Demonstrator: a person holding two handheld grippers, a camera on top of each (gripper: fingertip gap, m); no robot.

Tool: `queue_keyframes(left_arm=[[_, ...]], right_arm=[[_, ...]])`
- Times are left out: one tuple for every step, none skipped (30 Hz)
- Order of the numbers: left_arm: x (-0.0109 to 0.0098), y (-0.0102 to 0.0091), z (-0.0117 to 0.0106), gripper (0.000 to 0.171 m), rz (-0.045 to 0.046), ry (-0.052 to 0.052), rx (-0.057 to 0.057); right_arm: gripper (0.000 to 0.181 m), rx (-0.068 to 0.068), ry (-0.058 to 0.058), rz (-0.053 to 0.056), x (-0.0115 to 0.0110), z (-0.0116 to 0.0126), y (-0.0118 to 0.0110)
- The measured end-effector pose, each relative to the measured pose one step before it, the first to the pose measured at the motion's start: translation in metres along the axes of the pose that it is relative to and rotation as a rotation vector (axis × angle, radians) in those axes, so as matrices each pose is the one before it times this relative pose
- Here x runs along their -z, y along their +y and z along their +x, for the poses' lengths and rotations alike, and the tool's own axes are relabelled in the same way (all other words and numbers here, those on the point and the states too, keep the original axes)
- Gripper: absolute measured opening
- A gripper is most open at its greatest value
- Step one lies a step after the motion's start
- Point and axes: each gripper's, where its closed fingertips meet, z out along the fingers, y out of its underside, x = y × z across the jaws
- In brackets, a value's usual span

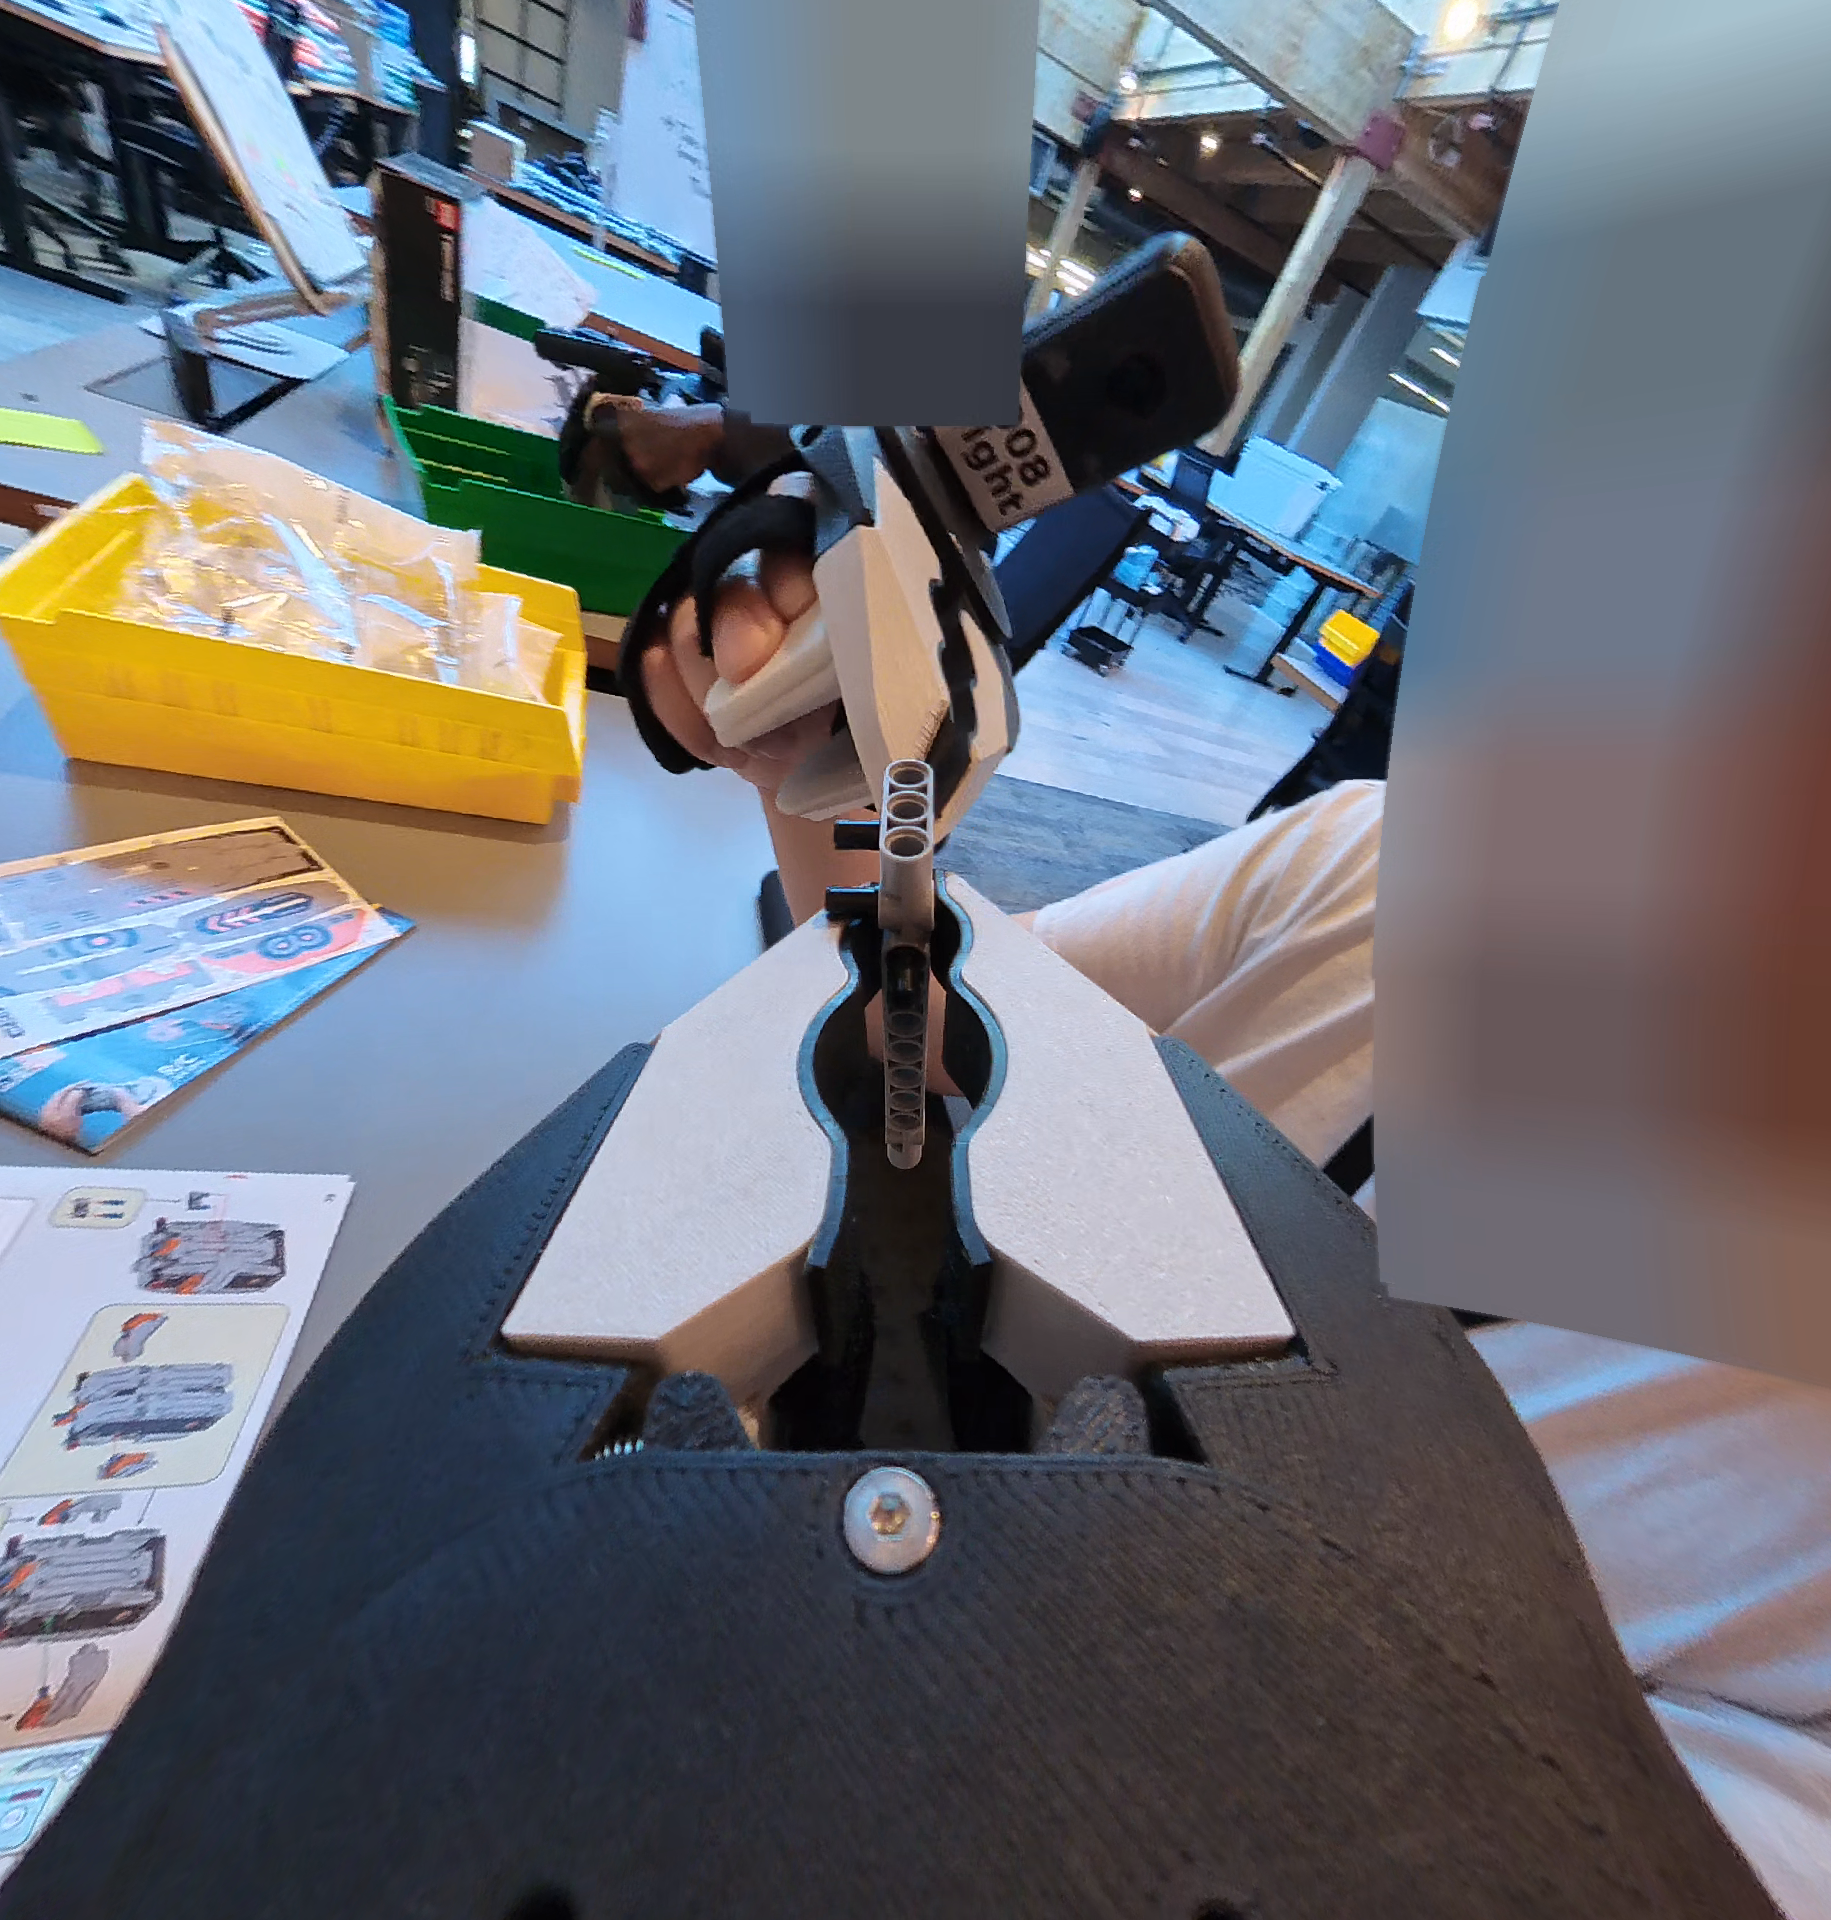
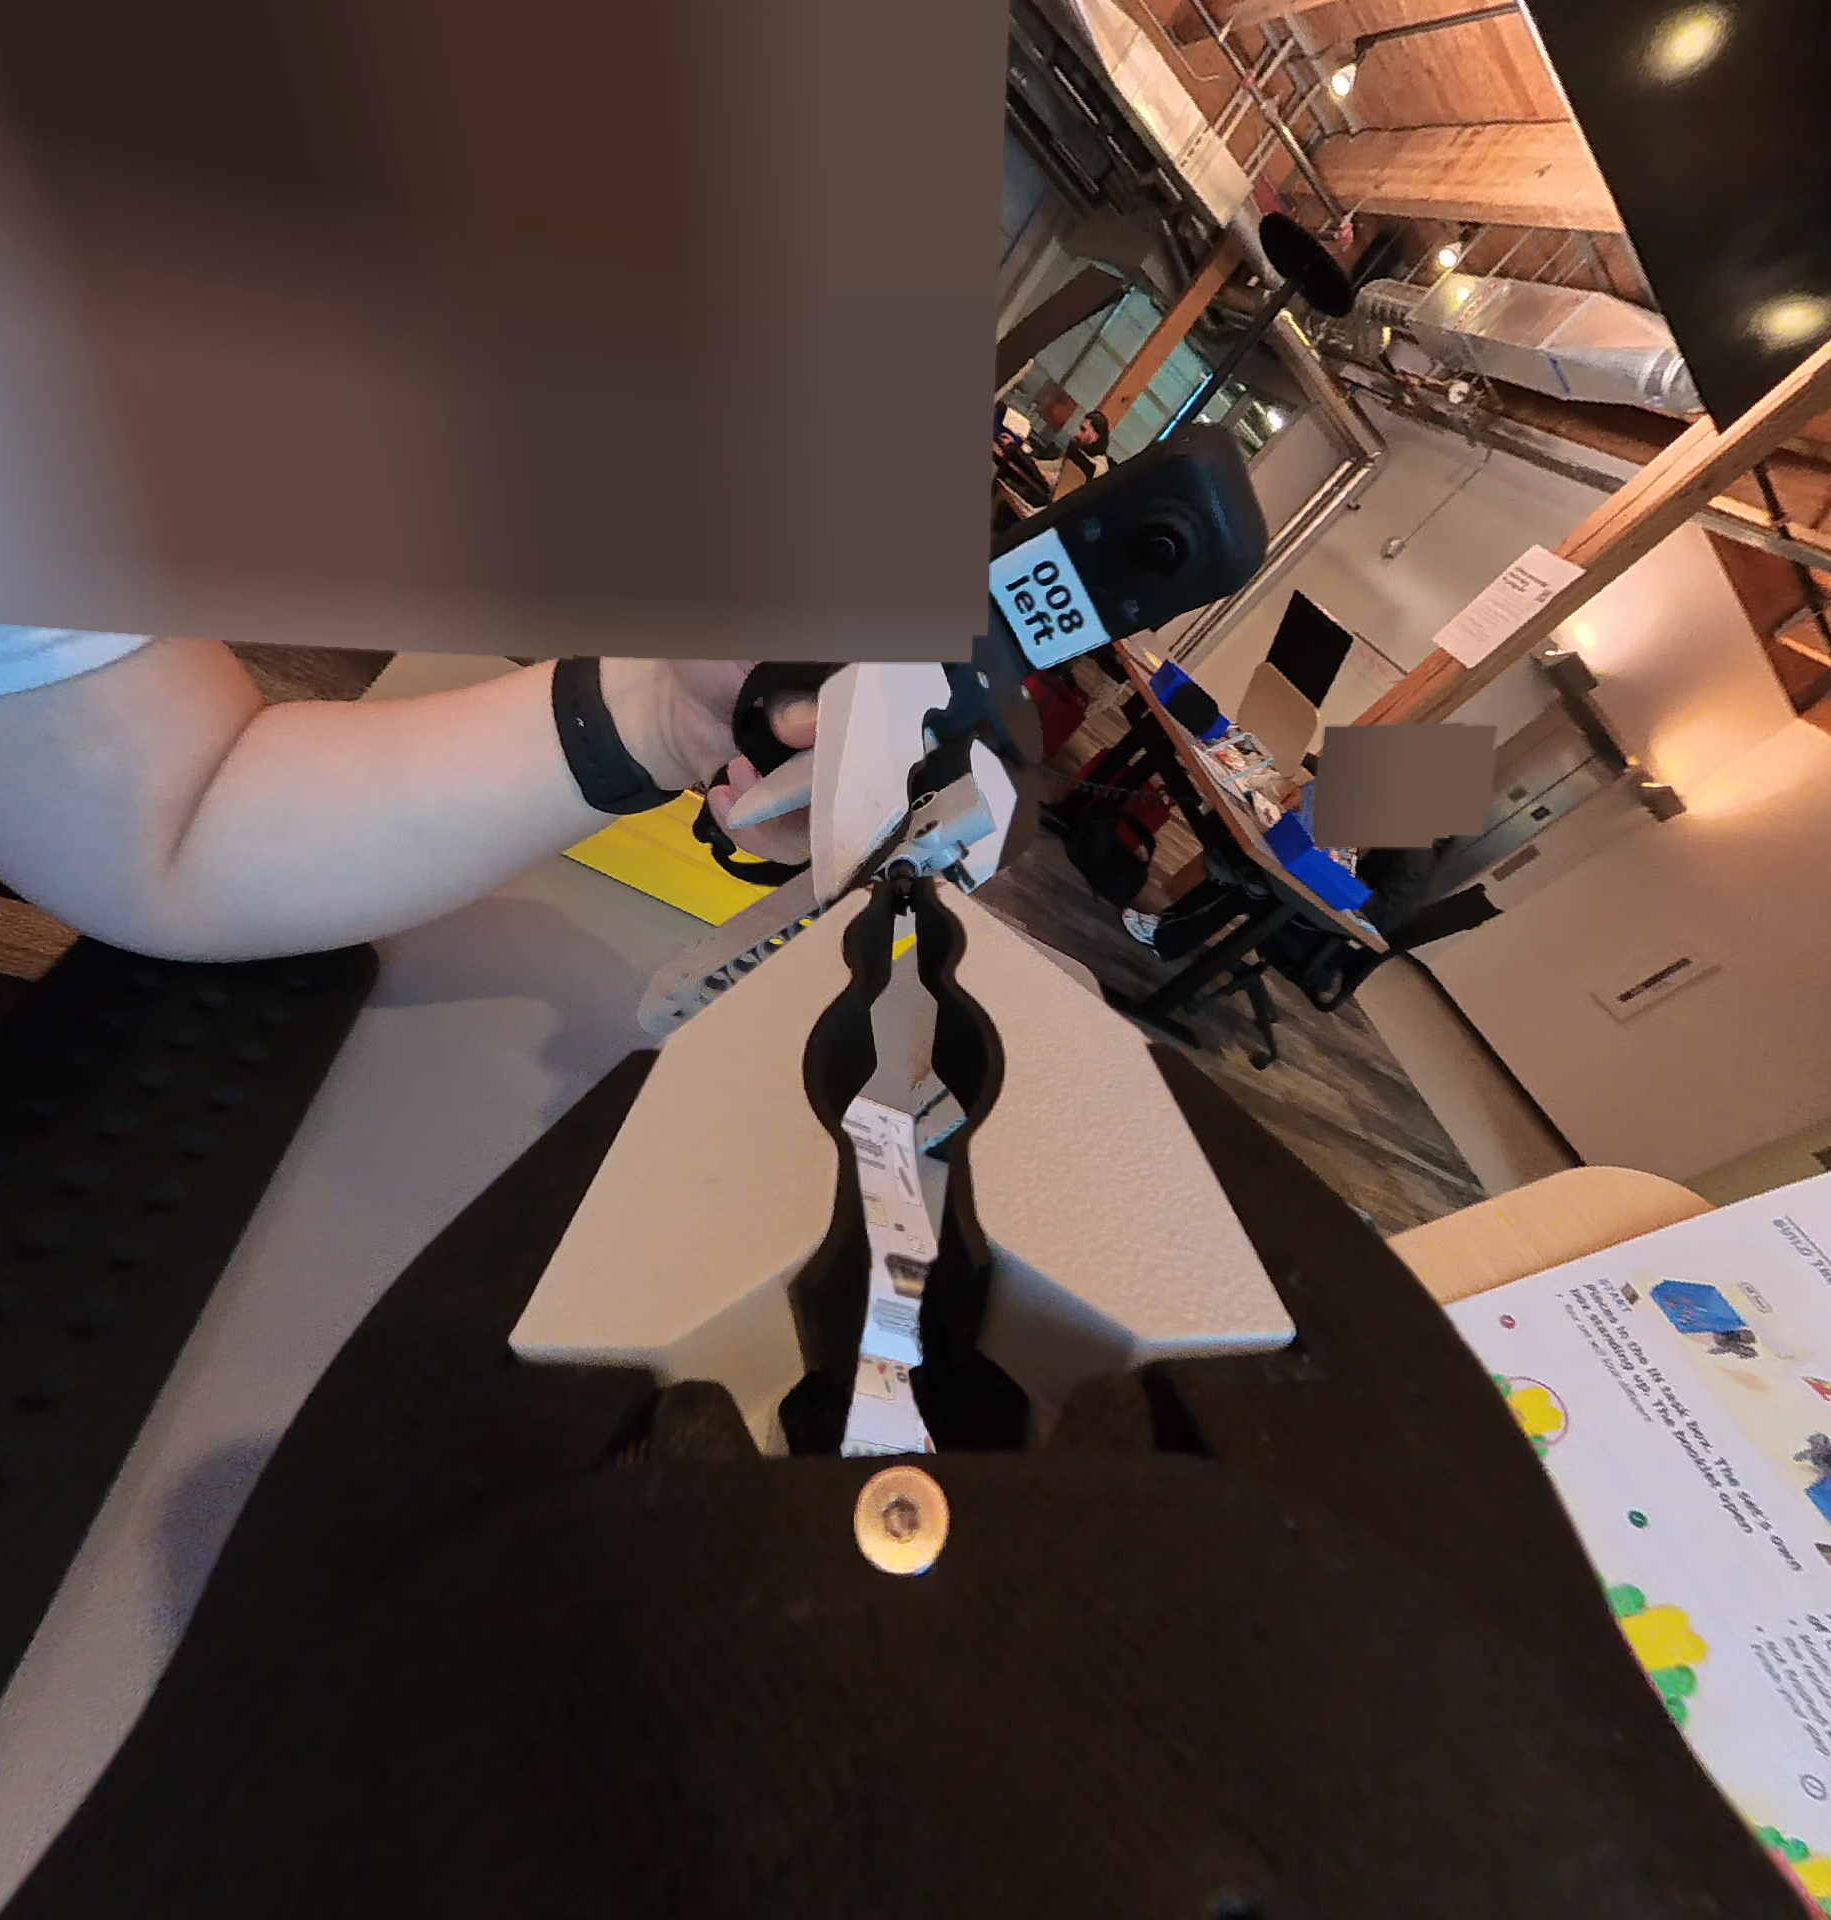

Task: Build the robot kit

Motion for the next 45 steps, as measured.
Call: queue_keyframes(left_arm=[[0.0002, -0.00101, -0.00097, 0.005, 0.00637, -0.0043, 0.002], [0.00019, -0.00135, -0.00023, 0.005, 0.00891, 0.0015, 0.0047], [0.00036, -0.00176, -0.00034, 0.005, 0.01209, 0.0016, 0.0063], [0.00037, -0.00119, -0.00074, 0.005, 0.00791, -0.0004, 0.0038], [0.00033, 0.00022, -0.0005, 0.005, -0.00001, 0.0002, 0.0011], [0.00044, 0.00102, -0.00065, 0.005, -0.0059, -0.0025, 0.0001], [0.00019, 0.00096, -0.00057, 0.005, -0.00528, -0.0029, 0.0007], [-0.00001, 0.00285, 0.00021, 0.005, -0.01632, 0.0006, -0.003], [0.00004, 0.00342, 0.00038, 0.005, -0.02067, -0.0014, -0.0048], [-0.00002, 0.00289, 0.00019, 0.005, -0.01724, -0.003, -0.0029], [-0.00017, 0.00259, 0.00099, 0.005, -0.01562, 0.0032, -0.0022], [-0.00061, 0.0041, 0.00119, 0.005, -0.02396, 0.0049, -0.0024], [-0.00055, 0.00298, 0.00091, 0.005, -0.0177, 0.0025, -0.0028], [-0.00007, 0.00108, -0.00051, 0.005, -0.00737, -0.0063, -0.0009], [0.0, 0.00064, -0.00029, 0.005, -0.00332, -0.0033, 0.002], [-0.00002, -0.00007, 0.00029, 0.005, 0.00064, 0.0031, 0.0014], [0.00041, -0.00092, -0.00049, 0.005, 0.00562, -0.0013, 0.0026], [0.00073, -0.00162, -0.00166, 0.005, 0.00944, -0.0096, 0.0047], [0.00064, -0.00085, -0.0017, 0.005, 0.0054, -0.0099, 0.0023], [0.00074, -0.00048, -0.00015, 0.005, 0.00411, 0.0002, 0.0013], [0.00078, -0.00065, -0.00014, 0.005, 0.00491, -0.0008, 0.002], [0.00106, -0.00113, -0.0006, 0.005, 0.00823, -0.0037, 0.0011], [0.00083, -0.00042, 0.00019, 0.005, 0.00418, 0.0019, 0.0], [0.00075, 0.00016, 0.00082, 0.005, 0.00079, 0.0072, 0.0008], [0.00057, 0.00027, 0.00055, 0.005, 0.0003, 0.0034, -0.0025], [0.00043, 0.0005, 0.00023, 0.005, -0.00194, 0.001, -0.0012], [0.0001, 0.00105, 0.00069, 0.005, -0.00573, 0.0029, -0.0027], [-0.00002, 0.00122, 0.0008, 0.005, -0.0075, 0.003, -0.0045], [-0.00031, 0.00167, 0.00079, 0.005, -0.01034, 0.0026, -0.0053], [-0.00036, 0.00168, 0.00061, 0.005, -0.01019, 0.0034, -0.0071], [-0.00022, 0.00076, 0.00065, 0.005, -0.00457, 0.0053, -0.0059], [-0.00019, 0.00052, 0.00096, 0.005, -0.00256, 0.0076, -0.0022], [-0.00013, 0.0, 0.00035, 0.005, -0.0007, 0.0029, -0.0026], [0.00032, -0.00136, -0.00027, 0.005, 0.00668, -0.004, -0.0027], [0.0004, -0.0008, 0.00006, 0.005, 0.00407, -0.0028, -0.0005], [0.00064, -0.0003, -0.00042, 0.005, 0.00172, -0.0068, -0.0014], [0.00083, -0.00046, -0.00056, 0.005, 0.00275, -0.0067, -0.0009], [0.00086, -0.00001, -0.00043, 0.005, 0.00099, -0.0056, -0.0013], [0.00116, -0.00115, -0.00068, 0.005, 0.00812, -0.0055, 0.0021], [0.001, -0.00071, -0.00004, 0.005, 0.00599, -0.0007, 0.0021], [0.00072, -0.00021, 0.00063, 0.005, 0.00313, 0.0038, -0.001], [0.00064, -0.00071, -0.00002, 0.005, 0.00625, 0.0012, 0.0026], [0.00033, -0.00025, -0.00007, 0.005, 0.00177, -0.0014, 0.0004], [0.0003, -0.00043, 0.0005, 0.005, 0.00332, 0.0027, -0.0003], [-0.00002, -0.00041, 0.00105, 0.005, 0.00308, 0.0052, 0.0007]], right_arm=[[0.003, 0.003, 0.0093, 0.0061, -0.00006, 0.00128, -0.00011], [0.003, 0.0037, 0.0084, 0.0095, -0.00022, 0.00112, -0.00039], [0.003, 0.0089, 0.0119, 0.0057, -0.00033, 0.00141, 0.00028], [0.004, 0.0083, 0.0093, 0.0042, -0.00038, 0.00097, 0.00034], [0.004, 0.0023, -0.0022, 0.0005, -0.00042, -0.00022, 0.00061], [0.004, -0.0045, -0.0052, -0.003, -0.00046, -0.00037, 0.00118], [0.004, 0.0016, -0.0057, 0.0001, -0.00023, -0.00075, 0.00082], [0.004, -0.0029, -0.0213, 0.0003, -0.00019, -0.00271, 0.0007], [0.004, -0.0106, -0.0228, -0.0024, -0.00035, -0.00261, 0.00131], [0.004, -0.0031, -0.0177, 0.0006, -0.00036, -0.00235, 0.00089], [0.004, -0.0009, -0.0203, 0.0038, -0.00051, -0.00286, 0.00035], [0.004, -0.0037, -0.0253, 0.0001, -0.00052, -0.00365, 0.00064], [0.004, 0.0004, -0.0141, -0.0012, -0.00032, -0.00219, 0.00055], [0.003, 0.0005, -0.0015, -0.0067, -0.00014, -0.00028, 0.00113], [0.003, 0.0038, 0.0001, -0.0031, -0.00021, -0.0003, 0.00031], [0.003, 0.0013, 0.0025, 0.0025, -0.00008, 0.00012, -0.00058], [0.004, 0.0012, 0.0101, -0.0012, -0.00005, 0.0013, 0.00012], [0.004, 0.0117, 0.0204, -0.006, -0.00012, 0.00228, 0.00093], [0.003, 0.0139, 0.0151, -0.0076, -0.00049, 0.00107, 0.00071], [0.003, 0.0091, 0.0097, 0.0, -0.00058, 0.00051, -0.00052], [0.003, 0.0075, 0.0113, -0.0016, -0.00066, 0.0009, -0.0001], [0.003, 0.012, 0.0151, 0.0005, -0.00063, 0.00139, -0.00018], [0.004, 0.0109, 0.0074, 0.003, -0.00074, 0.00015, -0.00058], [0.003, 0.0045, 0.0007, 0.0045, -0.00068, -0.0005, -0.00081], [0.003, -0.0052, -0.0014, 0.004, -0.00058, -0.00003, -0.00039], [0.004, -0.0055, -0.0054, 0.0051, -0.00045, -0.0006, 0.00002], [0.004, -0.0051, -0.0095, 0.0074, -0.00032, -0.0012, -0.00033], [0.004, -0.0113, -0.0128, 0.0054, -0.00026, -0.00123, -0.00012], [0.004, -0.0107, -0.0162, 0.002, -0.00016, -0.00167, 0.00018], [0.004, 0.0005, -0.0088, 0.0021, 0.0, -0.00138, 0.00009], [0.004, 0.0054, -0.003, 0.0017, 0.00001, -0.00084, -0.00036], [0.004, -0.0011, -0.005, 0.0009, 0.00003, -0.00077, -0.00062], [0.004, 0.0036, 0.0029, -0.0007, 0.00012, 0.00007, -0.00038], [0.004, 0.0161, 0.0172, -0.0004, 0.00009, 0.00135, -0.00062], [0.004, 0.0116, 0.0095, -0.0038, -0.00025, 0.00034, -0.00044], [0.004, 0.0085, 0.011, -0.0099, -0.00051, 0.00071, 0.00038], [0.003, 0.0131, 0.0124, -0.0043, -0.00066, 0.00038, 0.00005], [0.003, 0.0058, 0.0102, -0.0019, -0.0008, 0.00055, 0.00034], [0.003, 0.0099, 0.0174, 0.0009, -0.00084, 0.00149, -0.00026], [0.003, 0.0097, 0.0096, 0.0006, -0.00083, 0.00039, -0.00047], [0.003, 0.0082, 0.006, 0.0001, -0.00065, 0.00001, -0.00087], [0.003, 0.0152, 0.0134, -0.0038, -0.00041, 0.00077, -0.00029], [0.003, 0.0165, 0.0089, -0.0055, -0.0003, 0.0, -0.00004], [0.003, 0.0178, 0.0114, -0.0019, -0.00012, 0.00018, -0.00114], [0.003, 0.0208, 0.0106, -0.0074, -0.00004, 0.00001, -0.00047]])
